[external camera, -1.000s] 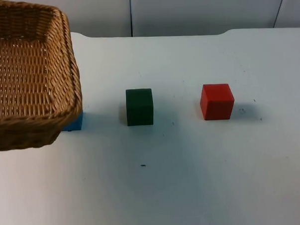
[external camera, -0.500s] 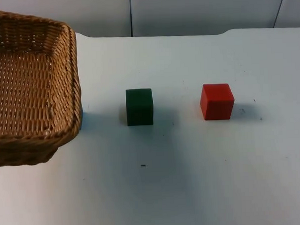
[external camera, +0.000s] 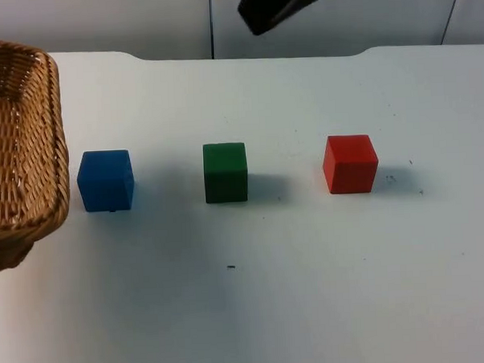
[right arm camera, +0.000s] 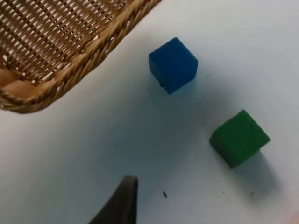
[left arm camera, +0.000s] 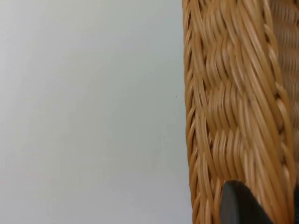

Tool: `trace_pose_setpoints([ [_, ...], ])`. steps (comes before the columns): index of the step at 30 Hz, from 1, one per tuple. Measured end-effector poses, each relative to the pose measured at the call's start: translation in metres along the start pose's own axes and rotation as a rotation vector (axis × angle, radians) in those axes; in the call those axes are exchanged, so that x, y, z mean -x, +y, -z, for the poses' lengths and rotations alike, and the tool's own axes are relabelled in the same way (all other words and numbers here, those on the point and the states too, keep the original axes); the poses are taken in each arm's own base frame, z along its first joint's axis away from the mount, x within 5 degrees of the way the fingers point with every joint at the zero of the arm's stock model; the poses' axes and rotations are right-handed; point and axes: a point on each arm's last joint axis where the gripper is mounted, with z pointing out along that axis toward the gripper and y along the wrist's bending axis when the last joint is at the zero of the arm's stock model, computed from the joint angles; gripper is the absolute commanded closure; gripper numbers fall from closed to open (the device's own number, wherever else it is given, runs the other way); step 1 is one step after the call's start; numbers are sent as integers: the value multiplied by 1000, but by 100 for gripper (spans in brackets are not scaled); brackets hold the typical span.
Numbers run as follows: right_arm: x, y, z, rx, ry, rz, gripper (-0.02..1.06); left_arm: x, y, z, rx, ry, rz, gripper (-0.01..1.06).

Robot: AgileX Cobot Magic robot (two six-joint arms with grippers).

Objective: Pick up the basket with the left hand and place the blue cube into the basket with the right hand.

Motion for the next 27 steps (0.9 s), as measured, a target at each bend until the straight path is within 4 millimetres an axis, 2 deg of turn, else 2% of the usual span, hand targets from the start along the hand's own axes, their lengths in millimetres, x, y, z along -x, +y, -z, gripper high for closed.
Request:
trace_pose_setpoints([
  [2,12,2,-21,22,10,37,1,-1,0,0,-4,6,-32,105],
  [4,18,3,-27,28,5,51,1,-1,0,0,-5,8,-41,105],
  [7,30,2,-55,51,24,86,1,-1,-1,0,-8,13,-48,105],
  [8,30,2,-55,51,24,86,1,-1,-1,0,-8,13,-48,105],
  [12,36,-4,-85,71,49,118,1,-2,0,-1,-12,24,-60,105],
  [18,33,-6,-119,112,77,153,1,-2,4,-11,-14,71,-48,105],
  [19,33,-6,-119,112,77,153,1,-2,4,-11,-14,71,-48,105],
  [23,27,-3,-142,137,95,194,1,-1,6,-15,-6,70,-43,105],
  [27,25,-6,-156,134,98,195,1,0,7,-15,-4,63,-47,105],
])
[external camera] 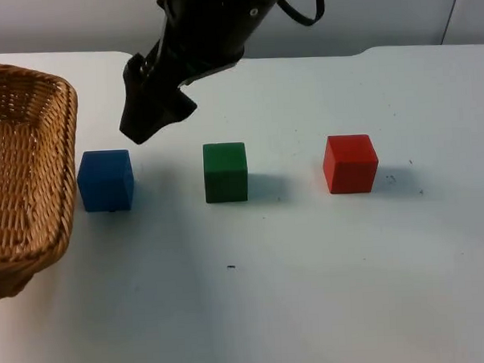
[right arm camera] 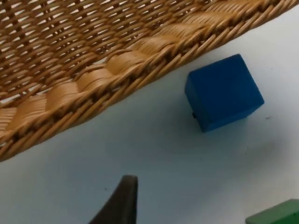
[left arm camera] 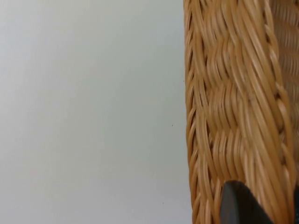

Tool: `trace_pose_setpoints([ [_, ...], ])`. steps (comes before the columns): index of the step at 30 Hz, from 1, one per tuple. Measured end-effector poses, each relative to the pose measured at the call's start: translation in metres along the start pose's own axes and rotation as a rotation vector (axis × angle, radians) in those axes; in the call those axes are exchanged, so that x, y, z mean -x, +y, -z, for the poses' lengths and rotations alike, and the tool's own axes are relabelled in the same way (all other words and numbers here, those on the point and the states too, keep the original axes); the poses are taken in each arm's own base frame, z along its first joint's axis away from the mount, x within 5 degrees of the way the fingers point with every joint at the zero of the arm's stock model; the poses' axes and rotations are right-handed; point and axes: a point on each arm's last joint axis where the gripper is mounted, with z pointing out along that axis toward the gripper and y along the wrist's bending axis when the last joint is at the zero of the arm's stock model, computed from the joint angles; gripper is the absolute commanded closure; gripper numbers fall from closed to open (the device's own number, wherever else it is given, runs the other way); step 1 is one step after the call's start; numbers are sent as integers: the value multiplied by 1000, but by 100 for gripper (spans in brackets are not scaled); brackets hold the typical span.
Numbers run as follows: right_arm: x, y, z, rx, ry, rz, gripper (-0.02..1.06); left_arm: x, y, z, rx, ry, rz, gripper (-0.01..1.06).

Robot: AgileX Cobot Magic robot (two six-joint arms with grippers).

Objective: Pick up the basket with the left hand and place the blue cube into the basket with the right hand.

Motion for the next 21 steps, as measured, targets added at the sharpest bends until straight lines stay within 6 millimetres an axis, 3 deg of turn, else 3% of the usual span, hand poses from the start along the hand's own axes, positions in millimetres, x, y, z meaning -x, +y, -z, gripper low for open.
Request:
trace_pose_setpoints([
  [7,0,-2,-24,-2,-13,44,1,0,11,4,20,-13,37,105],
  [15,9,7,-60,22,-13,83,1,1,8,5,-26,-23,36,105],
  [21,10,1,-83,15,-16,91,1,0,8,5,-32,-18,32,105],
])
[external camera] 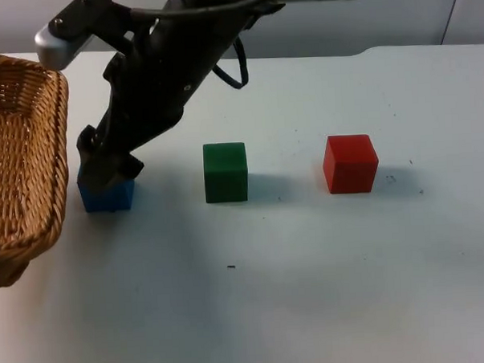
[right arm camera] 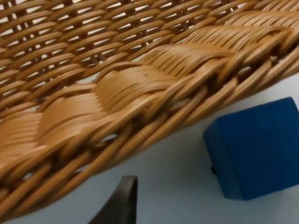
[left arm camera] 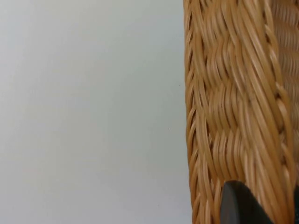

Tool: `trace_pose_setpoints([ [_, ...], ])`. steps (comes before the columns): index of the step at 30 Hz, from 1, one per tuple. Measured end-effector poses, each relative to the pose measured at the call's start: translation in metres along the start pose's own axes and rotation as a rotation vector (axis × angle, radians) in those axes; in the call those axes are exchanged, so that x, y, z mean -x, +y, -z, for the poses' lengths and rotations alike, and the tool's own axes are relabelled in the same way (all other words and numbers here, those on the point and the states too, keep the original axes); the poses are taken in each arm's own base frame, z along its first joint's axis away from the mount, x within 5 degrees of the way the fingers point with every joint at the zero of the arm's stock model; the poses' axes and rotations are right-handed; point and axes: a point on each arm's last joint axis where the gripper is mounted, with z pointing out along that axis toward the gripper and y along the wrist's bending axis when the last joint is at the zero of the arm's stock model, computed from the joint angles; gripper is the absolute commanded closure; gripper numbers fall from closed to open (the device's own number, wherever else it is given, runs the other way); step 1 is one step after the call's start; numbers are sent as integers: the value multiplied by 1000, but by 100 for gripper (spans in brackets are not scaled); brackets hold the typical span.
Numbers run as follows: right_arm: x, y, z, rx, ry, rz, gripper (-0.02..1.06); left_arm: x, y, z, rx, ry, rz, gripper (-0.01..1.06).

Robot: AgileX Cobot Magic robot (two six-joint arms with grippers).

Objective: Pick up the basket with the left hand and place the blue cube into the basket with the right hand.

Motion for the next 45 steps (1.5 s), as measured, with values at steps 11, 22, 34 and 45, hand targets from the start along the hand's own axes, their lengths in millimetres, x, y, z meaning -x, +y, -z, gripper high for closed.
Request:
trace_pose_setpoints([
  [11,-3,-9,-13,-61,8,12,1,0,0,0,-4,-4,6,105],
  [22,-11,-13,-34,-66,14,9,1,1,0,0,-7,-6,9,105],
  [34,-24,-13,-56,-67,28,-5,5,1,-1,0,-11,-10,9,105],
  [45,-25,-15,-60,-84,10,-11,8,1,-1,0,-16,-14,4,105],
])
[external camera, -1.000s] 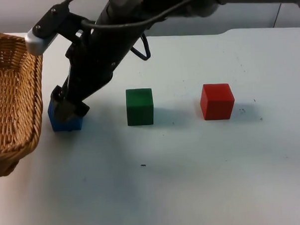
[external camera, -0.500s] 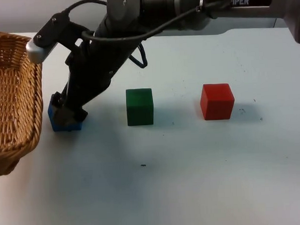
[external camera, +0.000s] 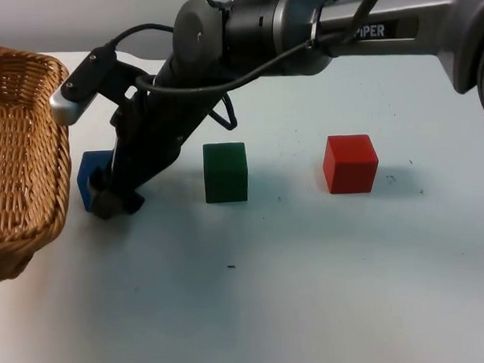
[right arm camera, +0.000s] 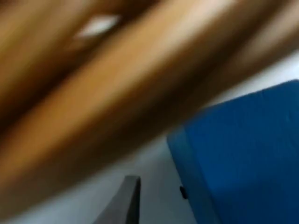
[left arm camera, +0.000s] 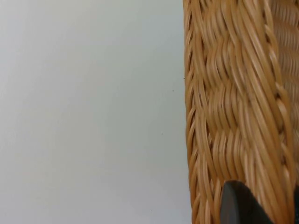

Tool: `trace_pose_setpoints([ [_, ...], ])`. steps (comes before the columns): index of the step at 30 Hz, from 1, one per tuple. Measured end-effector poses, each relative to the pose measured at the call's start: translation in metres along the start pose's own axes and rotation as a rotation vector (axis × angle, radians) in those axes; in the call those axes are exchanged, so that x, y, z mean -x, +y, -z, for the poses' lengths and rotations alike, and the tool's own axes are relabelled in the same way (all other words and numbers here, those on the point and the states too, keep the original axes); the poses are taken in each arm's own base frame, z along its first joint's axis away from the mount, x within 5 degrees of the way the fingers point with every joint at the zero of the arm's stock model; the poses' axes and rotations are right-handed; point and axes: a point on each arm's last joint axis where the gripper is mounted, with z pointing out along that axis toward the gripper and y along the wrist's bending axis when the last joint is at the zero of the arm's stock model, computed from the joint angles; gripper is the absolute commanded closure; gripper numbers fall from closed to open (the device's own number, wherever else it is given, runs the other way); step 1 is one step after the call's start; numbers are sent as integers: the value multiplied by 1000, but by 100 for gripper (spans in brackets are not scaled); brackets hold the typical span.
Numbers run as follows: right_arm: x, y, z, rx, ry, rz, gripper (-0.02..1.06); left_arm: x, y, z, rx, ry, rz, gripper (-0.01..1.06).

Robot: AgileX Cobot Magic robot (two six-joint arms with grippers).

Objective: Pick up the basket with the left hand and place the blue cube into the basket with the right hand.

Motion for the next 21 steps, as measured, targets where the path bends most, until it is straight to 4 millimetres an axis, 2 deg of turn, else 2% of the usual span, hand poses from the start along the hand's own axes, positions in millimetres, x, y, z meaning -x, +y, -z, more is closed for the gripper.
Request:
trace_pose_setpoints([
  [4,1,0,0,-1,-6,-5,10,0,0,0,-4,-2,1,105],
  [7,1,0,0,-2,-7,-5,16,0,-1,0,-6,-4,4,105],
  [11,1,0,0,-3,-8,-12,39,0,-1,0,-7,-5,6,105],
  [12,1,-1,0,-7,-11,-23,39,0,-1,0,-7,-5,6,105],
  [15,1,-1,0,-16,-10,-33,58,0,-1,0,-7,-5,3,105],
  [16,1,-2,0,-23,-11,-38,58,0,-1,0,-7,-5,3,105],
  [21,1,-3,0,-34,-12,-38,105,0,-1,0,-7,-5,3,105],
])
